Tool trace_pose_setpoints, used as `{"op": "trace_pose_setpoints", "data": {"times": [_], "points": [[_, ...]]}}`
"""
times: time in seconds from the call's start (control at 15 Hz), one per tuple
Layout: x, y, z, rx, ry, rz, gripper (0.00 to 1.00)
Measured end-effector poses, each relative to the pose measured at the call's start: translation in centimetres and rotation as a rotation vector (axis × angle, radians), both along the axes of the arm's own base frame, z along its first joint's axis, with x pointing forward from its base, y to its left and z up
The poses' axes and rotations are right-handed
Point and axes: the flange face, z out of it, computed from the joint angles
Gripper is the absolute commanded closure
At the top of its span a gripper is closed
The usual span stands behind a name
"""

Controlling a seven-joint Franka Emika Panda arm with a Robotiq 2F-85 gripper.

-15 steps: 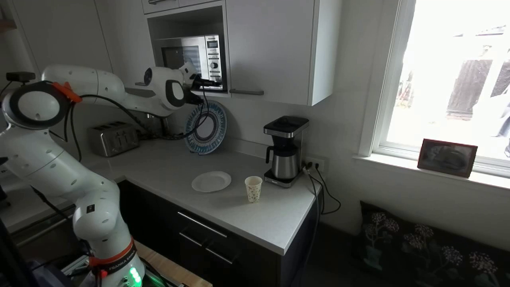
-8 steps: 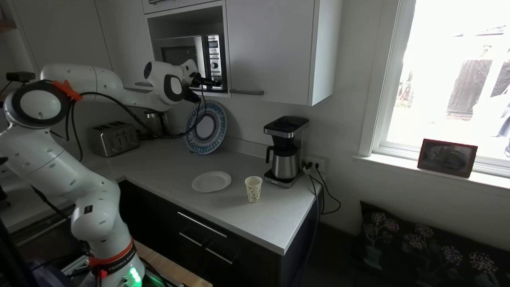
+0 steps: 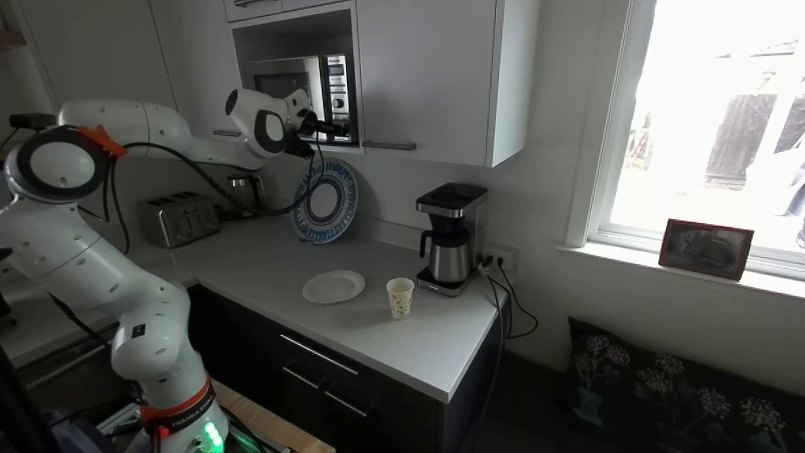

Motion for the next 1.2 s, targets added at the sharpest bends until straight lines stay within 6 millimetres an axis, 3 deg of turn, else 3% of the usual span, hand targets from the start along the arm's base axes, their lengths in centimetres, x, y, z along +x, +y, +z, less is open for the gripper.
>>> {"op": "trace_pose_setpoints", "data": {"times": [0.4, 0.93, 1.2], "points": [[-0.4, 0.1, 1.6, -0.110, 0.124, 0.016, 0.00], [-1.9, -0.4, 2.8, -0.196, 0.209, 0.102, 0.00], [-3.6, 0.6, 4.1, -0.235, 0.226, 0.153, 0.00]]}}
